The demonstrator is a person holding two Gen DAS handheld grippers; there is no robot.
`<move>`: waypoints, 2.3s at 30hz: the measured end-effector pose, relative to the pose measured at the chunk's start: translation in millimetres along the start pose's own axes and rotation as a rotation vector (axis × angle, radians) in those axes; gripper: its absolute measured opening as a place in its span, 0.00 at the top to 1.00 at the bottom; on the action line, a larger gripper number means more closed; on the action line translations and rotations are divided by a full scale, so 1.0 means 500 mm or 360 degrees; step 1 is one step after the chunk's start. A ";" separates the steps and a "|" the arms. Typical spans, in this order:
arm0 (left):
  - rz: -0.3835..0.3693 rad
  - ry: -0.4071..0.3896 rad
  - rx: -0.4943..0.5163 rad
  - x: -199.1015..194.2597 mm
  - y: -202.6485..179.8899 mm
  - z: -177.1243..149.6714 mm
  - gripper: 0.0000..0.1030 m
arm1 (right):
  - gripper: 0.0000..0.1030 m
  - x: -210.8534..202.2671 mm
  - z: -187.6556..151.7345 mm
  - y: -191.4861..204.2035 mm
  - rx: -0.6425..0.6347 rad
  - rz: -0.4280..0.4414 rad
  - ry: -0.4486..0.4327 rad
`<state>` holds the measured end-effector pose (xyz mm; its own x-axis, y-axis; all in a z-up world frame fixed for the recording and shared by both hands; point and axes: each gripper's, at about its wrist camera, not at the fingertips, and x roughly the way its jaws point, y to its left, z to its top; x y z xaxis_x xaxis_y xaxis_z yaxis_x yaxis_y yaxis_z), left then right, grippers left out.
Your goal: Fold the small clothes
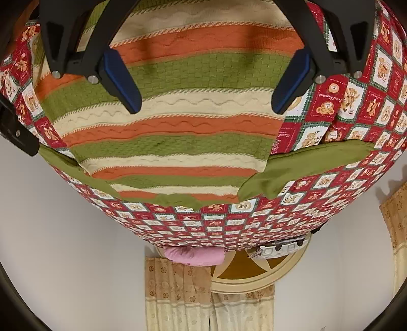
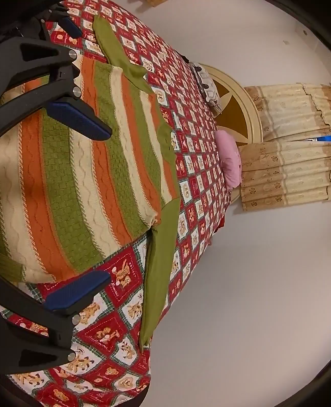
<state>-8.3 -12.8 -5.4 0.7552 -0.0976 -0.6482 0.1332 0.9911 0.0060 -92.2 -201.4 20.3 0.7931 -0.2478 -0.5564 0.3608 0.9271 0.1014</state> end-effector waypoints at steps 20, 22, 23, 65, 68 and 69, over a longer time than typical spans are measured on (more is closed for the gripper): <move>-0.0022 0.0023 -0.0053 0.005 0.014 -0.001 0.00 | 0.01 -0.002 -0.004 -0.002 -0.0002 -0.0004 0.0012; -0.0021 0.0023 -0.0052 0.005 0.013 -0.001 0.00 | 0.01 -0.002 -0.006 -0.004 -0.0003 -0.0006 0.0013; -0.0022 0.0024 -0.0051 0.005 0.013 -0.001 0.00 | 0.01 -0.002 -0.004 -0.003 -0.0002 -0.0004 0.0013; -0.0015 0.0106 -0.0037 0.043 0.004 -0.019 0.00 | 0.01 0.045 -0.012 -0.001 -0.0011 -0.0033 0.0115; -0.0010 0.0117 -0.0035 0.050 0.004 -0.019 0.00 | 0.01 0.052 -0.012 0.001 -0.0015 -0.0037 0.0125; -0.0009 0.0120 -0.0036 0.052 0.004 -0.020 0.00 | 0.01 0.054 -0.012 0.002 -0.0017 -0.0038 0.0128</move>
<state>5.1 -12.7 -29.6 0.7038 -0.0968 -0.7038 0.1222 0.9924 -0.0143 -73.5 -205.6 0.4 0.7422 -0.2471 -0.6230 0.3739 0.9241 0.0788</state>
